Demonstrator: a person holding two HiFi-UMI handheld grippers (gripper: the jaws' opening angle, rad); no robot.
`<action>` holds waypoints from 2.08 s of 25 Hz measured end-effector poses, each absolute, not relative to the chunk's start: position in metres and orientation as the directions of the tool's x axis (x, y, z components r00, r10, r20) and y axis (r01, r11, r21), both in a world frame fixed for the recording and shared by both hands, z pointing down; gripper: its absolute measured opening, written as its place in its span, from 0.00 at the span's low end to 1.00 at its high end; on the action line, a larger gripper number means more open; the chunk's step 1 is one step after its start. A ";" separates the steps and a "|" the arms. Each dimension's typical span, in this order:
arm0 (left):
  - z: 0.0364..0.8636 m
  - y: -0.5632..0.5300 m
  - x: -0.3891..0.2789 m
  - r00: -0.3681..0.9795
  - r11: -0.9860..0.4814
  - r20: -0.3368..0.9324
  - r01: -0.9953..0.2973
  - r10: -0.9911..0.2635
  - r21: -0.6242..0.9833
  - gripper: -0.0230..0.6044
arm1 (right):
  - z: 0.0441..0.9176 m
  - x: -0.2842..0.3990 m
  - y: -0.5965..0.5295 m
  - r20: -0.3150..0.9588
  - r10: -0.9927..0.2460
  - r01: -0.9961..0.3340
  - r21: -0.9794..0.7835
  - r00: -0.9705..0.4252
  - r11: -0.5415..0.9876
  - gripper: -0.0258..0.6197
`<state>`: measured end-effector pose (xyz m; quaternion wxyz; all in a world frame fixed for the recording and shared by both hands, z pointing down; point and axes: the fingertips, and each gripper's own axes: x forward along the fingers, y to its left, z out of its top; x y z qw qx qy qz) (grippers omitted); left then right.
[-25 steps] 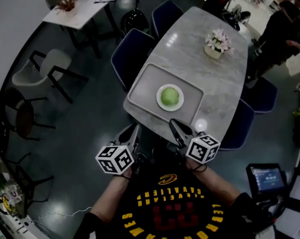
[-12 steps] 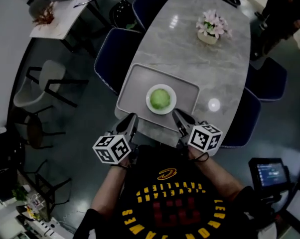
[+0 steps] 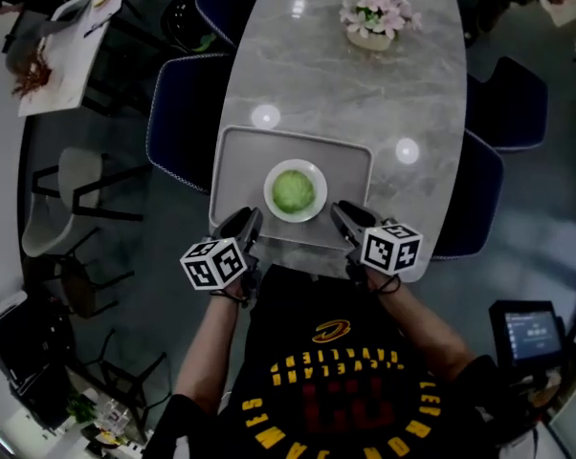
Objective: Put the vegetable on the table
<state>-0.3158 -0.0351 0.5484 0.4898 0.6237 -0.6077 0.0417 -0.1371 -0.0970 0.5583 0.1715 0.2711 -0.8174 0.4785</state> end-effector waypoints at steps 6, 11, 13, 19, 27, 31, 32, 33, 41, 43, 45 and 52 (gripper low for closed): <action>0.596 -0.055 -0.317 0.354 0.182 0.706 -0.806 -0.613 0.562 0.21 | 0.592 -0.142 -0.111 0.598 -0.267 -0.653 -0.662 -0.756 0.368 0.16; 0.619 -0.061 -0.314 0.429 0.248 0.692 -0.716 -0.581 0.652 0.21 | 0.613 -0.148 -0.108 0.636 -0.238 -0.676 -0.657 -0.735 0.333 0.16; 0.621 -0.066 -0.314 0.445 0.245 0.686 -0.707 -0.576 0.664 0.21 | 0.618 -0.151 -0.109 0.643 -0.237 -0.684 -0.657 -0.728 0.316 0.16; 0.624 -0.073 -0.310 0.495 0.272 0.663 -0.646 -0.561 0.713 0.21 | 0.626 -0.159 -0.108 0.654 -0.229 -0.692 -0.668 -0.721 0.274 0.16; 0.629 -0.071 -0.301 0.533 0.281 0.677 -0.641 -0.507 0.715 0.12 | 0.628 -0.165 -0.106 0.642 -0.215 -0.677 -0.705 -0.736 0.212 0.16; 0.631 -0.070 -0.300 0.536 0.282 0.684 -0.645 -0.495 0.710 0.11 | 0.630 -0.163 -0.107 0.634 -0.204 -0.665 -0.722 -0.746 0.190 0.11; 0.631 -0.071 -0.300 0.540 0.286 0.680 -0.638 -0.496 0.715 0.10 | 0.631 -0.162 -0.107 0.633 -0.202 -0.663 -0.726 -0.748 0.181 0.11; 0.632 -0.071 -0.301 0.542 0.291 0.678 -0.632 -0.497 0.718 0.10 | 0.632 -0.162 -0.108 0.630 -0.201 -0.660 -0.731 -0.750 0.170 0.11; 0.633 -0.067 -0.296 0.545 0.356 0.676 -0.583 -0.496 0.731 0.10 | 0.632 -0.159 -0.111 0.626 -0.202 -0.654 -0.744 -0.753 0.134 0.10; 0.633 -0.068 -0.295 0.547 0.360 0.672 -0.574 -0.499 0.735 0.10 | 0.631 -0.158 -0.113 0.622 -0.199 -0.650 -0.748 -0.757 0.135 0.10; 0.633 -0.070 -0.294 0.545 0.352 0.673 -0.582 -0.500 0.733 0.10 | 0.631 -0.157 -0.115 0.621 -0.200 -0.650 -0.747 -0.758 0.142 0.10; 0.617 -0.068 -0.292 0.556 0.312 0.662 -0.597 -0.503 0.739 0.09 | 0.620 -0.153 -0.107 0.614 -0.233 -0.650 -0.749 -0.754 0.127 0.10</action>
